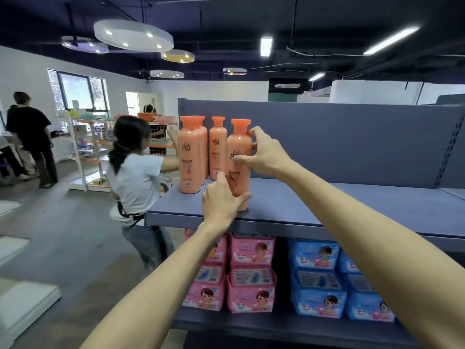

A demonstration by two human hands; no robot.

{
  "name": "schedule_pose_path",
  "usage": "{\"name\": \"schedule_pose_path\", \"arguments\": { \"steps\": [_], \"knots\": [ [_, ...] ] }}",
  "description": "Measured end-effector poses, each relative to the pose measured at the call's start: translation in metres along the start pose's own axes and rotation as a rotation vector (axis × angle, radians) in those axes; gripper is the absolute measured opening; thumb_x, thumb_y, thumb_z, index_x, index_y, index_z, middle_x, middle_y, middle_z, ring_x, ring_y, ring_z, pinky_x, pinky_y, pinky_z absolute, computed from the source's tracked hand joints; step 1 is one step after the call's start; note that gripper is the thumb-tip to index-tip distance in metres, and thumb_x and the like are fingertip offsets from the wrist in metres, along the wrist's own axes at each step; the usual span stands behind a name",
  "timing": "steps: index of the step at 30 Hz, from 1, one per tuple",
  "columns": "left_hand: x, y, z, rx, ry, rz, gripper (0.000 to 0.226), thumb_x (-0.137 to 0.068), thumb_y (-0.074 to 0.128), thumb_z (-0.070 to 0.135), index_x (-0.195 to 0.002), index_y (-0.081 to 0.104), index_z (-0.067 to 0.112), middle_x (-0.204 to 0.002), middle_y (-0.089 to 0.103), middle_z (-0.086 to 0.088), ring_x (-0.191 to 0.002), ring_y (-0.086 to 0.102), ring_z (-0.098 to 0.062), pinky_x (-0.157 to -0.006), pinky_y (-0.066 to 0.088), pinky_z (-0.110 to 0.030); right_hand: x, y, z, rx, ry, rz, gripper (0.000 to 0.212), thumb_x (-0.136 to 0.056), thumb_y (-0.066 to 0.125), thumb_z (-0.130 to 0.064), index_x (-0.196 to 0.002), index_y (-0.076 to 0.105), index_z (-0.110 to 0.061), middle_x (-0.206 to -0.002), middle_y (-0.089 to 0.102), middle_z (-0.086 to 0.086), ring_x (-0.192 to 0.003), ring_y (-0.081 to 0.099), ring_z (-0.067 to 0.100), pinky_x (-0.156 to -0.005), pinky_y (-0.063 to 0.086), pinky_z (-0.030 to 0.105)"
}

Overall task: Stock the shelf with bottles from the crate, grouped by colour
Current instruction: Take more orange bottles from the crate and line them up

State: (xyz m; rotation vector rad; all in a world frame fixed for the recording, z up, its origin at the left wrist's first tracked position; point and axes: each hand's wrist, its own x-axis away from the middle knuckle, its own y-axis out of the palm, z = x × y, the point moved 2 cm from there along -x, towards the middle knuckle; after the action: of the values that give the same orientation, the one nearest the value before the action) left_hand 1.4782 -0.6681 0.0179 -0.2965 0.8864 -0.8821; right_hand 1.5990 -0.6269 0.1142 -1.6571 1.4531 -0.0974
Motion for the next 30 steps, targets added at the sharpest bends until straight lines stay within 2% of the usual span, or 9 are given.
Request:
{"name": "schedule_pose_path", "arguments": {
  "steps": [2,5,10,14,18,25,30],
  "knots": [
    [-0.006,0.0,-0.007,0.004,-0.006,-0.013,0.063,-0.07,0.08,0.051,-0.107,0.047,0.011,-0.1,0.067,-0.01,-0.095,0.062,-0.034,-0.07,0.044,-0.036,-0.009,0.007,-0.002,0.019,-0.017,-0.013,0.053,-0.084,0.076,-0.032,-0.125,0.044,-0.02,-0.106,0.06,0.001,-0.09,0.058,0.016,-0.056,0.044,0.019],
    [-0.017,0.001,-0.018,0.009,0.008,-0.07,0.057,-0.073,0.081,0.043,-0.106,0.047,0.012,-0.103,0.068,-0.009,-0.098,0.063,-0.033,-0.077,0.051,-0.039,-0.023,0.015,0.001,0.018,-0.024,-0.032,0.053,-0.085,0.075,-0.031,-0.126,0.044,-0.019,-0.106,0.059,-0.001,-0.093,0.058,0.016,-0.064,0.043,0.023],
    [-0.036,0.004,-0.024,-0.018,-0.049,-0.134,0.048,-0.079,0.077,0.029,-0.11,0.048,0.007,-0.113,0.061,-0.014,-0.106,0.057,-0.038,-0.087,0.049,-0.043,-0.044,0.024,0.007,0.016,-0.036,-0.059,0.054,-0.086,0.075,-0.031,-0.127,0.042,-0.02,-0.102,0.059,-0.005,-0.091,0.058,0.013,-0.062,0.04,0.013],
    [-0.053,0.01,-0.025,-0.088,-0.104,-0.157,0.044,-0.086,0.072,0.022,-0.116,0.048,0.001,-0.119,0.057,-0.02,-0.112,0.054,-0.042,-0.084,0.046,-0.041,-0.06,0.037,0.012,0.013,-0.043,-0.053,0.053,-0.086,0.073,-0.029,-0.127,0.041,-0.019,-0.102,0.06,-0.005,-0.092,0.057,0.014,-0.062,0.041,0.015],
    [-0.069,0.017,-0.03,-0.12,-0.121,-0.154,0.04,-0.089,0.067,0.016,-0.119,0.048,-0.002,-0.122,0.056,-0.022,-0.115,0.054,-0.042,-0.085,0.046,-0.041,-0.077,0.047,0.015,0.008,-0.051,-0.068,0.054,-0.087,0.072,-0.029,-0.128,0.04,-0.018,-0.106,0.062,-0.002,-0.095,0.058,0.016,-0.069,0.044,0.024],
    [-0.093,0.033,-0.038,-0.23,-0.159,-0.135,0.044,-0.09,0.064,0.009,-0.126,0.042,-0.006,-0.126,0.058,-0.021,-0.117,0.057,-0.039,-0.088,0.049,-0.04,-0.104,0.064,0.022,0.012,-0.064,-0.07,0.056,-0.088,0.072,-0.029,-0.131,0.038,-0.018,-0.111,0.061,-0.002,-0.098,0.063,0.018,-0.076,0.049,0.028],
    [-0.106,0.046,-0.043,-0.28,-0.176,-0.145,0.052,-0.089,0.064,0.009,-0.13,0.038,-0.01,-0.126,0.058,-0.022,-0.115,0.06,-0.036,-0.086,0.051,-0.036,-0.117,0.072,0.025,0.035,-0.069,-0.061,0.057,-0.088,0.072,-0.029,-0.131,0.038,-0.016,-0.118,0.062,0.004,-0.101,0.062,0.022,-0.086,0.052,0.036]
  ]
}}
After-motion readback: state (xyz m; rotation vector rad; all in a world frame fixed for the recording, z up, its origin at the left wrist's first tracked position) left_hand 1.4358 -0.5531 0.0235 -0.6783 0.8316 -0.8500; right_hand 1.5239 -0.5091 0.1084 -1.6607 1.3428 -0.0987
